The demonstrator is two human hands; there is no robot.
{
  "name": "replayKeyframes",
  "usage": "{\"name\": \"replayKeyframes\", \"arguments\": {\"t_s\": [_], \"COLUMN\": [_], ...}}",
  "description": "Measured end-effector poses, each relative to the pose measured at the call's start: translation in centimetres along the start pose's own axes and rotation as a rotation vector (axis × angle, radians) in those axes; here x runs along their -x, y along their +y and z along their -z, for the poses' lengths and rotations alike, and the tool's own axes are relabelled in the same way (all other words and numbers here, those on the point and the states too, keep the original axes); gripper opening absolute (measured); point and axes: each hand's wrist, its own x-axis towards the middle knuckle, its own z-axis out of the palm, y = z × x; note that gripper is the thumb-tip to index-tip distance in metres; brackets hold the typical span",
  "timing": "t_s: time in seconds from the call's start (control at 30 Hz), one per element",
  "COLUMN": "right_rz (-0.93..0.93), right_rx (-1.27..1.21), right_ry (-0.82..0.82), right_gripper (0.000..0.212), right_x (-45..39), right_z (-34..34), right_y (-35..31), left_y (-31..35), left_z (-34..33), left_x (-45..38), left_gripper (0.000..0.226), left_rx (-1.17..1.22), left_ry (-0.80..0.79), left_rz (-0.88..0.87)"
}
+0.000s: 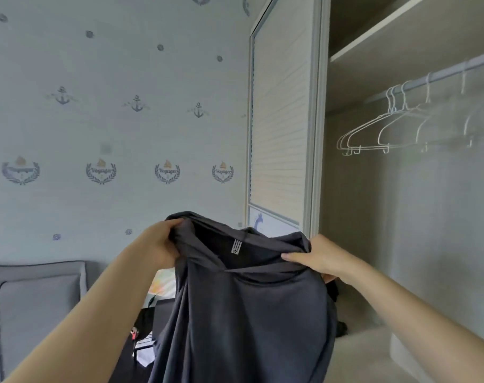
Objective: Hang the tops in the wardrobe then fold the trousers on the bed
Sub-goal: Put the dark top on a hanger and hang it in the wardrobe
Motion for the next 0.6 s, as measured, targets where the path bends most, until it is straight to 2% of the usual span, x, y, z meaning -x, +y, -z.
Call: {"name": "replayKeyframes", "arguments": {"t_s": [0.13, 0.33, 0.4, 0.6], "right_rz": [-0.113, -0.218, -0.175, 0.028], "right_rx": [-0.035, 0.325, 0.32, 0.078], "right_ry": [-0.15, -0.402, -0.296, 0.234], "right_gripper": [0.045, 0.049, 0.042, 0.022], "right_x": [-1.6, -6.1, -8.2, -18.4], "right_z": [2.8, 9.6, 12.7, 20.2], "right_y": [2.1, 3.3, 3.1, 1.0], "left_y": [-0.3, -0.3, -0.3, -1.1], "left_z": [-5.4, -13.8, -16.7, -24.5], "left_x": [-2.7, -8.0, -10.2, -17.1], "left_gripper": [0.024, 0.021, 0.02, 0.028], "left_rx": [-0.059, -0.08, -0.086, -0.126], "left_ry": [-0.094, -0.221, -0.255, -0.264], "left_rz": [-0.038, -0.136, -0.157, -0.216]}}
